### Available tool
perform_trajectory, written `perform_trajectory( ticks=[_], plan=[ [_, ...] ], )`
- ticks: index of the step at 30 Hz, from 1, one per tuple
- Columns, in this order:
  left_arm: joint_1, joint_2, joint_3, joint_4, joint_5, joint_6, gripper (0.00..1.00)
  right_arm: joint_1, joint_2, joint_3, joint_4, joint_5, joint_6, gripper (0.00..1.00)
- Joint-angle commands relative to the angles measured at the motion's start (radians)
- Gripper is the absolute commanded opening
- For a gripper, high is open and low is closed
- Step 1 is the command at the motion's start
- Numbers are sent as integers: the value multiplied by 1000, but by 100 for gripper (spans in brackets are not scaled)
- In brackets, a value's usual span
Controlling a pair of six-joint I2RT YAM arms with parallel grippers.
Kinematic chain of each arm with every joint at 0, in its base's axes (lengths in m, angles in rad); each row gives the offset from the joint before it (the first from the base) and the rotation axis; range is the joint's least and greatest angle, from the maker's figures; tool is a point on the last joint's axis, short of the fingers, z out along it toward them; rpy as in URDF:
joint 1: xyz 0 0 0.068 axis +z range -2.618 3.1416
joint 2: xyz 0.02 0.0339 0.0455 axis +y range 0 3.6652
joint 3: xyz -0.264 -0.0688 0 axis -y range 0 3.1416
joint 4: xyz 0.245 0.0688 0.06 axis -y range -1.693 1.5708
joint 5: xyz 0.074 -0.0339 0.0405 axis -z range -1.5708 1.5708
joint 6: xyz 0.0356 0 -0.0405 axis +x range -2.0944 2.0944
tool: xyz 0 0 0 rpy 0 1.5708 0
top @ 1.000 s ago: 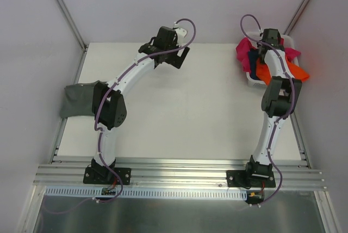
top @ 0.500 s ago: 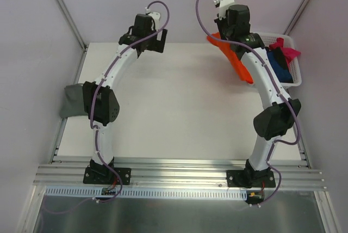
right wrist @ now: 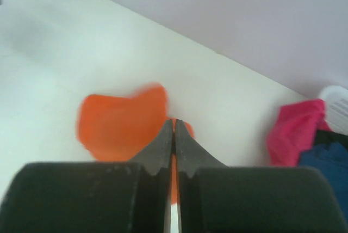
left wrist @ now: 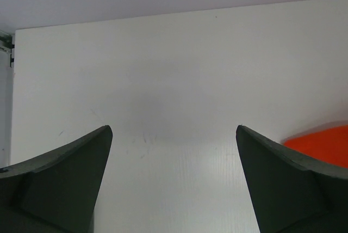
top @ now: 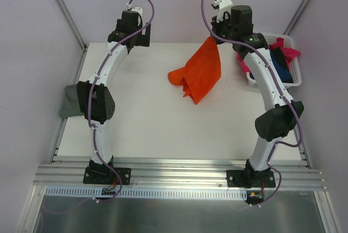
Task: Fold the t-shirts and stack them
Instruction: Move the tshirt to the center of the board
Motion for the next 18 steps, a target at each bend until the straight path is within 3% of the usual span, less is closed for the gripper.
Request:
perform_trajectory(
  ticks=[1, 3, 7, 11, 18],
  plan=[
    [13, -5, 65, 26, -48, -8, 99, 25, -63, 59, -53, -201, 17, 7],
    [13, -8, 72, 28, -45, -5, 99, 22, -57, 8, -107, -185, 24, 35],
    [13, -22, 69, 29, -28, -4, 99, -16, -60, -124, -192, -189, 11, 53],
    [13, -32, 58, 29, -35, 3, 99, -26, -44, -159, -160, -178, 22, 58],
    [10, -45, 39, 29, -35, 4, 99, -3, 163, -8, -235, -276, 7, 57]
  ],
)
